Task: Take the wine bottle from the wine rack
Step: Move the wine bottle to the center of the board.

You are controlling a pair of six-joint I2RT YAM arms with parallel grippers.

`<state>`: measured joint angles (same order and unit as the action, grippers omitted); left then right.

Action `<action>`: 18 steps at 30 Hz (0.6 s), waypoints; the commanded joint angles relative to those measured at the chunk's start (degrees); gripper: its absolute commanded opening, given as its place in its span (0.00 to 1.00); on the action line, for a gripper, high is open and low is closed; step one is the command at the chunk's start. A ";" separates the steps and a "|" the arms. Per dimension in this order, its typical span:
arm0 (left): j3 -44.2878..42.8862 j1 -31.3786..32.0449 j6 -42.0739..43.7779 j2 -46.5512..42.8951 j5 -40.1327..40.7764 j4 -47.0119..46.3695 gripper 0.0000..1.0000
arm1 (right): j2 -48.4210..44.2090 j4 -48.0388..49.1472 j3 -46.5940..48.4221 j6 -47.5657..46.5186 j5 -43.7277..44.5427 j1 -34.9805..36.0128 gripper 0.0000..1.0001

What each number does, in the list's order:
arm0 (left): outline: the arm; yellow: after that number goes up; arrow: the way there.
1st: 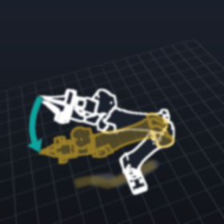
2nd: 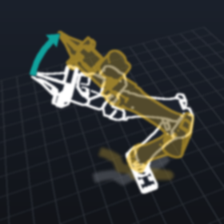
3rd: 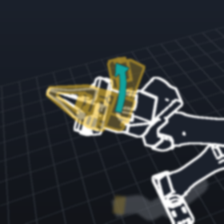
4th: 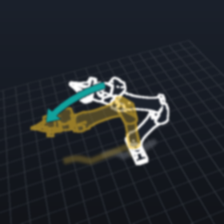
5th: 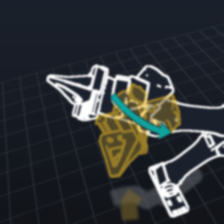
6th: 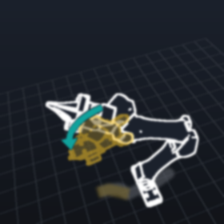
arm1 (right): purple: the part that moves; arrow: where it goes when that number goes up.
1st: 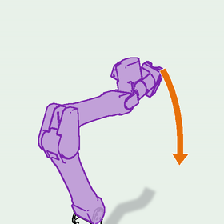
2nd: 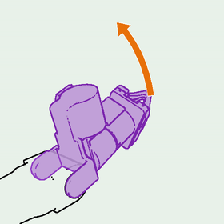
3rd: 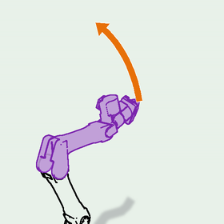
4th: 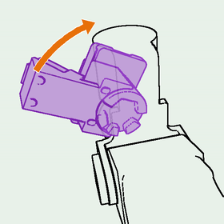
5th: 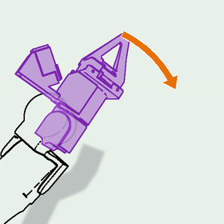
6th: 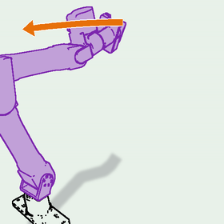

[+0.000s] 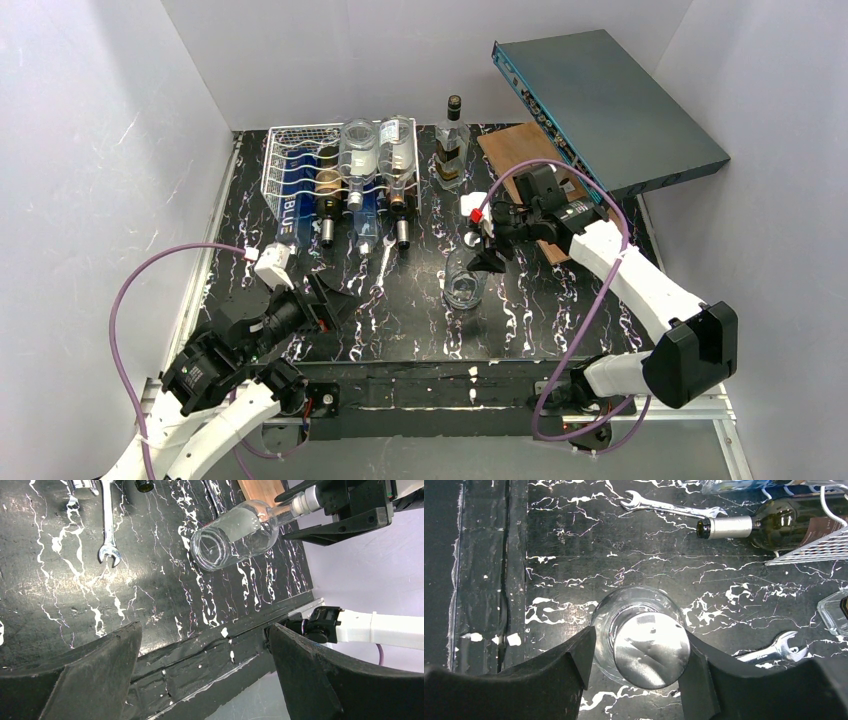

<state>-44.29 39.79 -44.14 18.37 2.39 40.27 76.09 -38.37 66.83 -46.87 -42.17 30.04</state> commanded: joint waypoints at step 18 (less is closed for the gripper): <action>0.04 -0.28 -0.24 0.66 0.73 0.60 0.98 | -0.60 3.33 -0.56 0.36 -2.49 0.37 0.39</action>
<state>-44.29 39.79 -44.21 18.39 2.39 40.56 76.09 -36.36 66.72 -46.85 -42.33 30.11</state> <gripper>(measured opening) 0.983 0.489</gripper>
